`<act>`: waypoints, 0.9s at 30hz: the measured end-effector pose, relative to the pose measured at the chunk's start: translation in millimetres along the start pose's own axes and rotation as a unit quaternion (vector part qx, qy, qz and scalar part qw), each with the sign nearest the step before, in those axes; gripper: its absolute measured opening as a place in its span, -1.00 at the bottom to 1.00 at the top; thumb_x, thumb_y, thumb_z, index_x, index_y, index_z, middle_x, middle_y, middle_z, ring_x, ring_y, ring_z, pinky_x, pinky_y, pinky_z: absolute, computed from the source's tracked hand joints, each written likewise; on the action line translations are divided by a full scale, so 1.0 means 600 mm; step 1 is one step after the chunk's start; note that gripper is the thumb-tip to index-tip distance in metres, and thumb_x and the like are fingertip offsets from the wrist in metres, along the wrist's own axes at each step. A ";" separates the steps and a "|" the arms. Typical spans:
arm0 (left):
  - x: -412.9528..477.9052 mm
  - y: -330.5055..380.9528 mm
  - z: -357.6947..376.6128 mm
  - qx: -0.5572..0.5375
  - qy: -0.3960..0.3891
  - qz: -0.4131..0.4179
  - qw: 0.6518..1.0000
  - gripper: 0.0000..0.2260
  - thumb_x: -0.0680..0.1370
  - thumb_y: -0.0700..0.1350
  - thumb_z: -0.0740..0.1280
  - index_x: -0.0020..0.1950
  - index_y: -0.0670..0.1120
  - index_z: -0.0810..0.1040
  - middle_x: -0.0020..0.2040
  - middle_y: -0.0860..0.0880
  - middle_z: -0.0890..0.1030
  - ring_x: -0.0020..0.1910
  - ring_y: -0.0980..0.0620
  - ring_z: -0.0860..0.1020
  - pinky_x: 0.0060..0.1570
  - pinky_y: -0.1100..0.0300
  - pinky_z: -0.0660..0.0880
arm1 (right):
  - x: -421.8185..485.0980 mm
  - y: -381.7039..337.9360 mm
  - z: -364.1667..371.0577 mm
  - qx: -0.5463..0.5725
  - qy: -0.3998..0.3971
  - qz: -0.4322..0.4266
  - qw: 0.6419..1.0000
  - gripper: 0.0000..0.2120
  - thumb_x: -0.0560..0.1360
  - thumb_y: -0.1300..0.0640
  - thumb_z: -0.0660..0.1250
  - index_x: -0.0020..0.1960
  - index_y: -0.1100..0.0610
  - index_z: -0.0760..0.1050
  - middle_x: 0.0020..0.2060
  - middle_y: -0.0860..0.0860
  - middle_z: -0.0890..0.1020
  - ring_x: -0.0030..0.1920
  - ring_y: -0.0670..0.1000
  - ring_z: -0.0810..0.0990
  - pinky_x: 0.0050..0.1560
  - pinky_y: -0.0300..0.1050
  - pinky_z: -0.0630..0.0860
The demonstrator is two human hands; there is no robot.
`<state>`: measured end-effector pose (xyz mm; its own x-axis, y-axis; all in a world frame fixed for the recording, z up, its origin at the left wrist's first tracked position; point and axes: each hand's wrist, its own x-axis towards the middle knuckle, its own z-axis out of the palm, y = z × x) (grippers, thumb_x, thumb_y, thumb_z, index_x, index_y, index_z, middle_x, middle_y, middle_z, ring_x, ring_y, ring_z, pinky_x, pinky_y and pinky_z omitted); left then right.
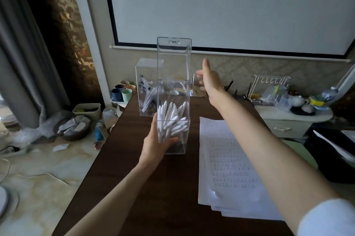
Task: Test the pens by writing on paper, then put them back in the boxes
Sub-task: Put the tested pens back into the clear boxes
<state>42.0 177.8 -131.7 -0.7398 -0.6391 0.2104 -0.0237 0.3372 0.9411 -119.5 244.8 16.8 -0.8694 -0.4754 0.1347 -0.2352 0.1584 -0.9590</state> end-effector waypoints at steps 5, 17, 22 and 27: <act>-0.001 0.005 0.002 -0.044 -0.008 -0.002 0.999 -0.34 0.52 -0.33 0.32 0.47 0.06 0.08 0.01 0.22 0.48 -0.14 0.50 0.51 -0.28 0.56 0.42 | 0.010 -0.069 0.020 -0.012 -0.044 -0.045 0.998 -0.30 0.59 -0.27 -0.11 -0.01 0.29 0.54 -0.16 0.16 0.57 -0.16 0.04 0.53 0.04 -0.04 0.46; 0.000 -0.008 -0.004 0.043 -0.004 0.000 0.999 -0.11 0.40 -0.16 0.49 0.53 0.10 -0.02 0.27 0.03 0.49 0.10 0.17 0.52 0.13 0.20 0.47 | -0.101 0.069 0.001 -0.098 -0.004 -0.305 0.947 -0.41 0.54 -0.21 0.14 0.39 0.19 0.37 0.24 0.13 0.56 0.26 0.04 0.51 0.29 0.02 0.43; 0.003 -0.014 -0.004 0.055 0.004 -0.002 0.998 -0.12 0.41 -0.13 0.49 0.53 0.07 -0.02 0.29 -0.06 0.50 0.19 0.01 0.52 0.17 0.05 0.47 | -0.145 0.156 0.009 -0.209 0.022 -0.358 0.910 -0.50 0.56 0.04 0.24 0.43 0.24 0.31 0.14 0.10 0.59 0.20 0.00 0.45 0.23 -0.04 0.44; 0.006 -0.017 -0.007 0.069 -0.005 0.019 0.997 -0.15 0.42 -0.14 0.48 0.52 0.04 0.00 0.28 -0.06 0.50 0.16 0.01 0.53 0.12 0.09 0.50 | -0.159 0.190 0.020 -0.205 -0.004 -0.262 0.943 -0.33 0.51 -0.05 0.32 0.52 0.08 0.13 0.40 0.10 0.38 0.37 0.08 0.33 0.34 -0.07 0.32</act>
<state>42.5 169.5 -139.4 -0.7484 -0.6176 0.2420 -0.0867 0.4528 0.8874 -58.4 297.8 -108.3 -0.5834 -0.5880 0.5603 -0.7819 0.2199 -0.5833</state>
